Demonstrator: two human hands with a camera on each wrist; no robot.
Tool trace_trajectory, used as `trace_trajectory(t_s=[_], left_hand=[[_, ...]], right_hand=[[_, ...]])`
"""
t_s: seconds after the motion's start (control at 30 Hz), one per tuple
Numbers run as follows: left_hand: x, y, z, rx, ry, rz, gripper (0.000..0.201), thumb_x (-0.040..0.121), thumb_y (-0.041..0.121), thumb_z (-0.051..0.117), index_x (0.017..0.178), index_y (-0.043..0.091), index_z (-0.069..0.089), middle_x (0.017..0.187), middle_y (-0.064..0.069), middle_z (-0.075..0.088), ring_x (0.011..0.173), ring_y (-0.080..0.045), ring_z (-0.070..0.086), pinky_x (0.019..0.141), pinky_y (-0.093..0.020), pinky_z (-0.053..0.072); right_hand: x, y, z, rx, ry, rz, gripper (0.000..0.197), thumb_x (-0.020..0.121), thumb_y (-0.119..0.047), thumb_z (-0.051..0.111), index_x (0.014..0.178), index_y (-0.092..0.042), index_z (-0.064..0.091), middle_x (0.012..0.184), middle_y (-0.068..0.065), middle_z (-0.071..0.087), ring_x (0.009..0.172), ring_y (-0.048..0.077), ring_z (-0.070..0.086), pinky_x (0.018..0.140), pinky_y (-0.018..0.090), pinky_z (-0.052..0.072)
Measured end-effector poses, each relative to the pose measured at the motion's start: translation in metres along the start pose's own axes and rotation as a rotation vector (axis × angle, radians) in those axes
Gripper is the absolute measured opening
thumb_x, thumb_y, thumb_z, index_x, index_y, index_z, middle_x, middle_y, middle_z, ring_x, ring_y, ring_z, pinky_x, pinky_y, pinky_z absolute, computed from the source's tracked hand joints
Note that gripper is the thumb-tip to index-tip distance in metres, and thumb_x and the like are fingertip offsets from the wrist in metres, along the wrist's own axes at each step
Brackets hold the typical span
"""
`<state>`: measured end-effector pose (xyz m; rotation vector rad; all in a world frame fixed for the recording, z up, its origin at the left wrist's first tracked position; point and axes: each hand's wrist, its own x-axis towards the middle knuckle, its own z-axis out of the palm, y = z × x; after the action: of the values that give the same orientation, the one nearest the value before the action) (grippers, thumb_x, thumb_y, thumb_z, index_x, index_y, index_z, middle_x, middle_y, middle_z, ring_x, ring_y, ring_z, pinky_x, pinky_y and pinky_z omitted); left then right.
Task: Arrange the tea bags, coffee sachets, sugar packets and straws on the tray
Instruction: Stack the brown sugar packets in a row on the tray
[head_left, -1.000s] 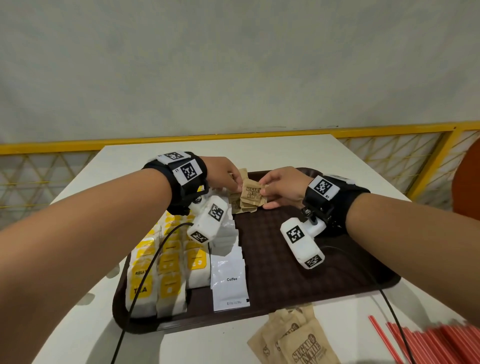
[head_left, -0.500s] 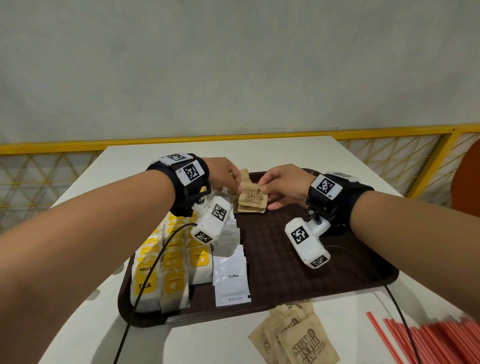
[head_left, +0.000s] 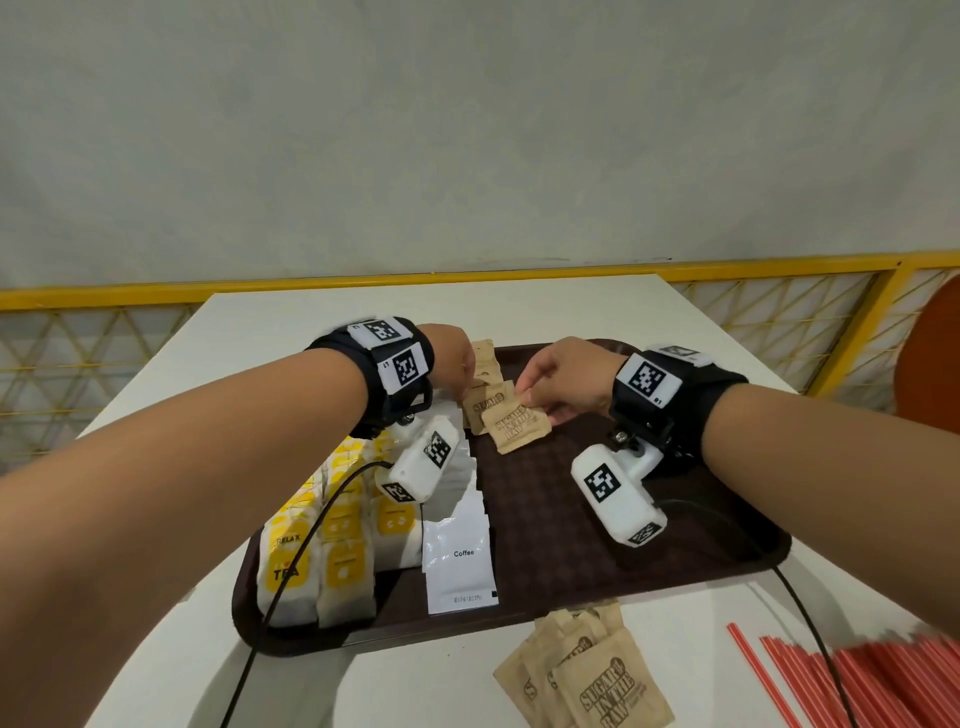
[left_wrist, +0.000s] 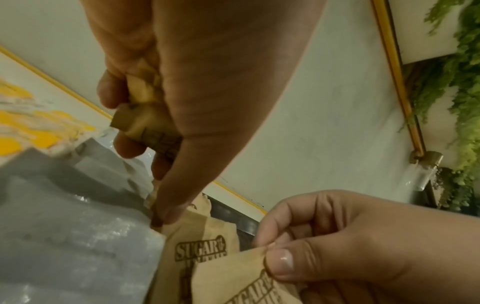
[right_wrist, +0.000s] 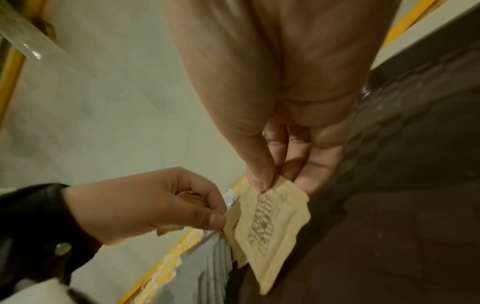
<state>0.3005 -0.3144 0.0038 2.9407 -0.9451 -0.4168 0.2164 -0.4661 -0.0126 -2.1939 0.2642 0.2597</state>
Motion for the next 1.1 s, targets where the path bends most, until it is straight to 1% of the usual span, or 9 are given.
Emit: trace_trajectory(t_s=[0.1,0.2,0.4,0.5,0.63,0.73,0.8,0.9,1.1], left_hand=[[0.002,0.003,0.0,0.053,-0.013,0.025,0.013,0.088,0.013,0.063,0.098,0.012,0.071,0.101,-0.001,0.063,0.09,-0.016,0.053,0.07,-0.024,0.04],[0.004,0.005,0.001,0.088,-0.009,0.031,0.013,0.086,0.015,0.066,0.097,0.011,0.071,0.102,-0.002,0.065,0.091,-0.017,0.056,0.074,-0.027,0.041],[0.01,0.003,0.001,0.049,0.043,0.001,0.02,0.086,0.017,0.066,0.104,0.012,0.073,0.111,-0.003,0.068,0.099,-0.019,0.06,0.079,-0.027,0.045],[0.015,0.004,0.004,0.076,0.037,-0.019,0.022,0.085,0.021,0.068,0.105,0.012,0.072,0.11,-0.004,0.068,0.1,-0.021,0.062,0.078,-0.028,0.046],[0.021,0.005,0.007,0.134,0.049,-0.041,0.026,0.084,0.026,0.07,0.105,0.011,0.07,0.11,-0.005,0.067,0.101,-0.022,0.063,0.083,-0.03,0.05],[0.024,0.007,0.009,0.159,0.03,-0.053,0.026,0.086,0.025,0.067,0.107,0.01,0.069,0.111,-0.006,0.068,0.093,-0.021,0.061,0.081,-0.029,0.049],[0.025,0.007,0.009,0.18,0.019,-0.067,0.029,0.088,0.026,0.066,0.111,0.01,0.067,0.114,-0.006,0.066,0.094,-0.02,0.059,0.082,-0.027,0.047],[0.026,0.005,0.008,0.172,0.026,-0.076,0.029,0.088,0.025,0.064,0.113,0.009,0.066,0.115,-0.006,0.066,0.095,-0.02,0.058,0.083,-0.028,0.048],[0.03,-0.001,0.008,0.097,0.071,-0.086,0.024,0.088,0.023,0.065,0.106,0.008,0.069,0.11,-0.007,0.067,0.087,-0.019,0.057,0.077,-0.028,0.046]], right_hand=[[0.004,0.0,0.007,0.006,0.045,0.002,0.015,0.088,-0.001,0.065,0.076,-0.01,0.063,0.094,0.015,0.069,0.084,0.022,0.067,0.079,0.034,0.059],[0.004,-0.002,0.012,0.031,0.044,0.03,0.021,0.088,0.001,0.063,0.069,-0.008,0.06,0.086,0.014,0.066,0.073,0.019,0.063,0.069,0.026,0.057],[0.002,-0.005,0.018,0.03,0.021,0.04,0.024,0.087,0.005,0.063,0.066,-0.006,0.06,0.102,0.024,0.067,0.083,0.025,0.063,0.068,0.025,0.056],[0.003,-0.005,0.018,0.018,-0.029,0.037,0.02,0.086,0.005,0.064,0.069,-0.005,0.062,0.087,0.017,0.067,0.073,0.02,0.063,0.068,0.025,0.057],[0.005,-0.009,0.02,-0.013,-0.037,0.065,0.023,0.087,0.005,0.063,0.068,-0.006,0.061,0.081,0.012,0.063,0.077,0.022,0.061,0.073,0.027,0.055],[0.005,-0.012,0.021,-0.024,-0.051,0.098,0.026,0.089,0.005,0.06,0.066,-0.007,0.059,0.074,0.007,0.059,0.067,0.016,0.057,0.068,0.024,0.054],[0.006,-0.013,0.021,-0.029,-0.06,0.086,0.025,0.089,0.005,0.059,0.067,-0.007,0.059,0.074,0.007,0.059,0.065,0.014,0.056,0.07,0.025,0.054],[0.007,-0.013,0.02,-0.025,-0.035,0.059,0.026,0.09,0.005,0.059,0.067,-0.007,0.058,0.074,0.008,0.059,0.064,0.015,0.056,0.064,0.021,0.054],[0.011,-0.013,0.021,-0.045,0.016,0.006,0.025,0.087,0.003,0.064,0.066,-0.01,0.061,0.073,0.007,0.061,0.066,0.016,0.059,0.073,0.029,0.055]])
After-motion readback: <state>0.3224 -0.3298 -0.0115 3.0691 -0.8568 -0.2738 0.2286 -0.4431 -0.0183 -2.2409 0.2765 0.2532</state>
